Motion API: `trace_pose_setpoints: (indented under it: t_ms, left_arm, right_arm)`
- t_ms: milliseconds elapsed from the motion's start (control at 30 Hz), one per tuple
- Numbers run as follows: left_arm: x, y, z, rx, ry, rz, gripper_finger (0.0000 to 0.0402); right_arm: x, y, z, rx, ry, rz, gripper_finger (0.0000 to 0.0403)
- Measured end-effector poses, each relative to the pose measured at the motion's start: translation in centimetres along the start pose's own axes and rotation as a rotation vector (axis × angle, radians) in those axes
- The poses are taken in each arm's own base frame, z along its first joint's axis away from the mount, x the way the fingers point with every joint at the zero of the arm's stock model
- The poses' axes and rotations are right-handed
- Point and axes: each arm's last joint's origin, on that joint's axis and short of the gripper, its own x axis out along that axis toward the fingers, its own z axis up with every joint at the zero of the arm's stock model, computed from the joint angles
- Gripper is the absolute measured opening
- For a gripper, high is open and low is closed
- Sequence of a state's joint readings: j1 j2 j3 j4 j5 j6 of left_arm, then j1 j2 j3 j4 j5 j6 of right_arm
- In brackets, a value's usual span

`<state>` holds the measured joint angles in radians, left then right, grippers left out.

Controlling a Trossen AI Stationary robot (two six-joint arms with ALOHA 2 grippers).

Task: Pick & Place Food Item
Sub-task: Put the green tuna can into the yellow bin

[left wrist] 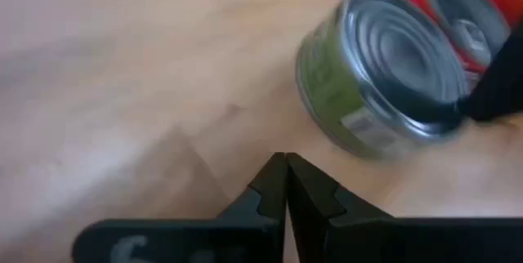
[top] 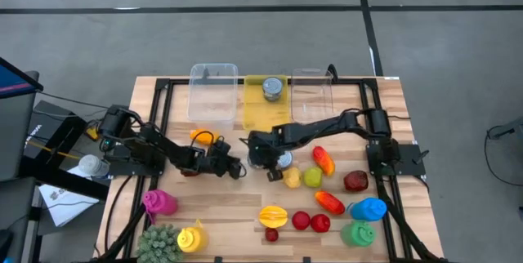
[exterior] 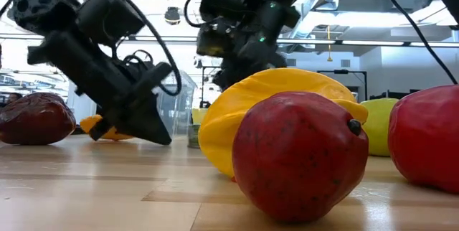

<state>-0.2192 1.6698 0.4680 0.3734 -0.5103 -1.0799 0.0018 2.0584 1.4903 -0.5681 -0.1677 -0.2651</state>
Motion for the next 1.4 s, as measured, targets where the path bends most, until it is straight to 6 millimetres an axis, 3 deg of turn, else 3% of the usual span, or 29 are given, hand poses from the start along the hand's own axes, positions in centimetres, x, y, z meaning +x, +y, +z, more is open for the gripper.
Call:
trace_pose_setpoints:
  t_ms: [133,333,533,767,1000,1200,1400]
  left_arm:
    - [0.0,0.0,-0.1,0.004,-0.007,0.007,0.0000]
    - [0.0,-0.1,0.0,-0.022,-0.021,0.003,0.0000]
    - [-0.1,-0.3,-0.1,-0.037,-0.028,-0.020,0.0000]
    - [-0.7,-1.5,-0.5,-0.079,-0.039,-0.111,0.0000]
    - [0.7,-2.5,-1.1,-0.129,-0.071,-0.148,0.0000]
    - [1.7,-4.2,-0.7,-0.111,-0.055,-0.169,0.0000]
    - [1.9,-4.5,-0.5,-0.106,-0.032,-0.165,0.0000]
  right_arm:
    - [-2.6,-0.9,-0.4,0.039,0.018,0.008,0.0010]
    - [-3.7,-1.5,-1.6,0.115,0.112,0.019,0.0012]
    - [-2.6,-2.9,-1.0,0.081,0.076,-0.201,0.0007]
    - [-2.0,-4.6,-2.7,0.113,0.111,-0.192,0.0002]
    - [0.6,-3.7,-5.0,0.119,0.090,-0.142,0.0001]
    - [0.9,-3.2,-4.9,0.106,0.053,-0.110,0.0001]
    - [0.5,-2.8,-4.1,0.108,0.007,-0.087,0.0000]
